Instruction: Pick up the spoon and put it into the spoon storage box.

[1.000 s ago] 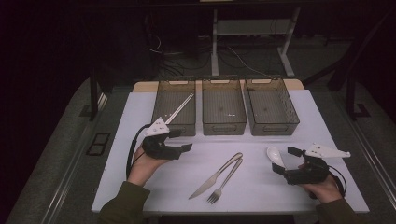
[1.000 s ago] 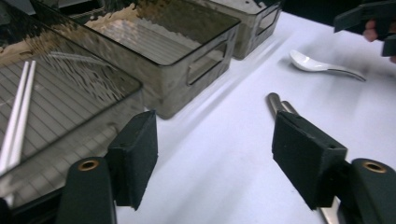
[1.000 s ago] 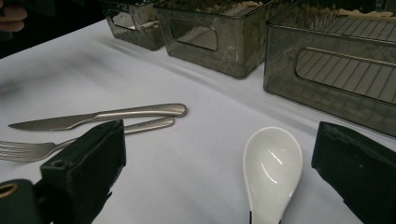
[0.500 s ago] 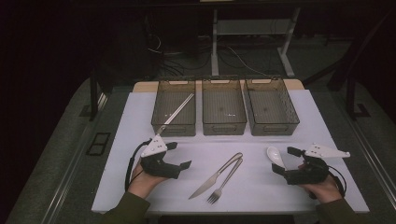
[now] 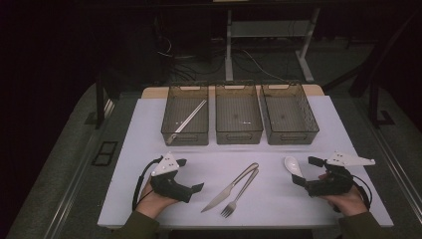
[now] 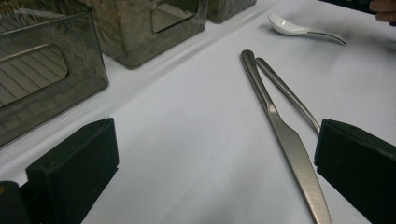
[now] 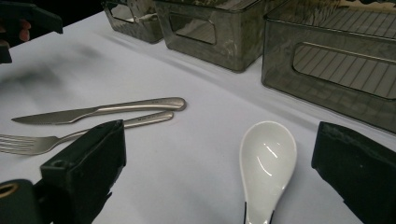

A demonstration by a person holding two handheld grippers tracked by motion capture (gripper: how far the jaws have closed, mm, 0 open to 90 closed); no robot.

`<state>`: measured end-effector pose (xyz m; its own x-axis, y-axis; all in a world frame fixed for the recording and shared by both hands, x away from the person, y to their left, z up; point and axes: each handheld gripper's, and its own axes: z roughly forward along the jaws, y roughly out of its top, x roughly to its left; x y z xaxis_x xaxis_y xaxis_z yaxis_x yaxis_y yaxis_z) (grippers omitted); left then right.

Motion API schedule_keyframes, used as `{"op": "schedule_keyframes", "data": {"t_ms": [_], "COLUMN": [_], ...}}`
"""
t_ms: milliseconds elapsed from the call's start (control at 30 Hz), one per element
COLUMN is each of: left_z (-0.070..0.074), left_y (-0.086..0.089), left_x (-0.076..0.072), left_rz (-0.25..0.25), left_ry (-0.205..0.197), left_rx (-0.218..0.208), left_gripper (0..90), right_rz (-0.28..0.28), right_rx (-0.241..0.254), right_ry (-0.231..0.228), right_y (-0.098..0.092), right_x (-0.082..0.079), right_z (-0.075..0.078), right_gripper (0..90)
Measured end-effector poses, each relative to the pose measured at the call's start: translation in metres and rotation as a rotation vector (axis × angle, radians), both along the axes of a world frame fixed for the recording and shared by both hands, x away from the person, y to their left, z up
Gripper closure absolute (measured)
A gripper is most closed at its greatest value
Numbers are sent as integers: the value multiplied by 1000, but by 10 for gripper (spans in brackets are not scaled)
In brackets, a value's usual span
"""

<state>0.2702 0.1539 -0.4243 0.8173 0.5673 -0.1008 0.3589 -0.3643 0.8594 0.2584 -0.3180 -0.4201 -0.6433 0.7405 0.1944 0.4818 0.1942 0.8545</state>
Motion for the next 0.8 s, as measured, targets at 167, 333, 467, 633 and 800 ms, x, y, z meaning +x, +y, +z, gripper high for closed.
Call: {"op": "schedule_keyframes", "data": {"t_ms": [167,333,467,633,800], "left_z": [-1,-4,-4,-4,-5], "left_y": [-1,-2,-2,-2,-4], "left_x": [0,1,1,1,1], "left_rz": [-12,-16,-21,-24,-26], "left_ry": [2,12,12,9,16], "left_rx": [14,25,28,30,26], "left_gripper": [0,0,0,0,0], "right_rz": [3,-9,-16,-22,-34], "right_rx": [-24,-40,-54,-73,-90], "right_ry": [7,14,35,62,97], "right_y": [-5,-10,-13,-13,-13], "right_x": [7,17,27,41,53], "right_z": [6,8,6,2,-3], "right_gripper": [33,33,33,33,33]}}
